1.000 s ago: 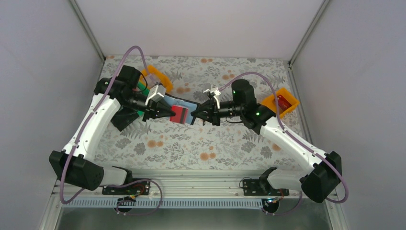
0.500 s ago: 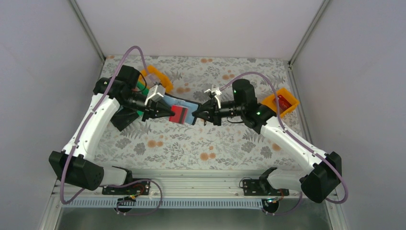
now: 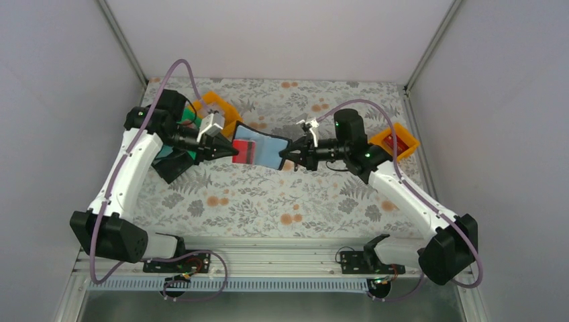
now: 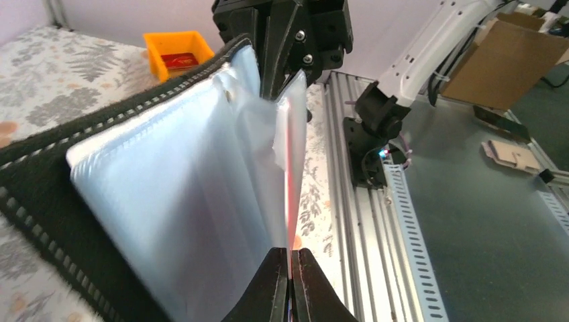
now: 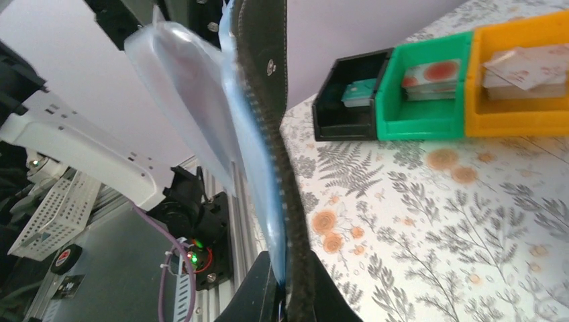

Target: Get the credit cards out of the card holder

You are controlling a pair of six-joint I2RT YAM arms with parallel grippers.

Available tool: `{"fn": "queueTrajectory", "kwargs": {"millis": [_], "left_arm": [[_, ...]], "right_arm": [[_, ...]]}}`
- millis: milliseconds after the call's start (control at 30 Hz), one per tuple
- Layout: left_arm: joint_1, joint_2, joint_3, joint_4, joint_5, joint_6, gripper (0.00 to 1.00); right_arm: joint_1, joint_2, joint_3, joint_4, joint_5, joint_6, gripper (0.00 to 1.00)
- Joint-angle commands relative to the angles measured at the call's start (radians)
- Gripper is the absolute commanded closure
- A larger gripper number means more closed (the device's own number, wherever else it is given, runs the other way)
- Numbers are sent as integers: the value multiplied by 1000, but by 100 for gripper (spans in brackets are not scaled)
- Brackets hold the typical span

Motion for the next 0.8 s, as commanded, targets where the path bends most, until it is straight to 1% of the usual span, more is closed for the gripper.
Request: {"fn": "queueTrajectory", "kwargs": {"millis": [0,100,200,333,400,433,500,600,667,700,733,767], "left_arm": [[54,-3,19,-2,12,62,97],[70,16,23,-2,-8,57,98],[78,27,2,-1,-24,73,97],[111,26,34,15,-55,36,98],[116,6,41,75,-101,-48,98],[117,-12,36,125,-130,-99,98],[116,-39,28,181,-169,-150,98],[109,-42,44,200,-198,-205,98],[102,-24,56,198,-220,-242,98],[97,-16,61,195,-231,-254,98],[92,-11,64,195,-244,-263,98],[83,-9,65,198,-260,-273,98]], "right_arm": [[-67,34,-42,-25,-20,39,96],[-73,47,-77,18,-66,52,96],[-74,48,-83,22,-85,45,96],[-78,81,-89,10,-44,71,96],[-83,162,-106,17,-51,100,96],[-84,206,-113,25,-70,110,96],[-83,310,-110,38,-128,130,96],[-80,441,-69,31,-155,136,96],[-83,522,-15,-23,-136,107,96],[-85,551,11,-49,-119,96,93],[-94,579,41,-90,-77,86,87],[-104,602,70,-137,-13,83,76]]}}
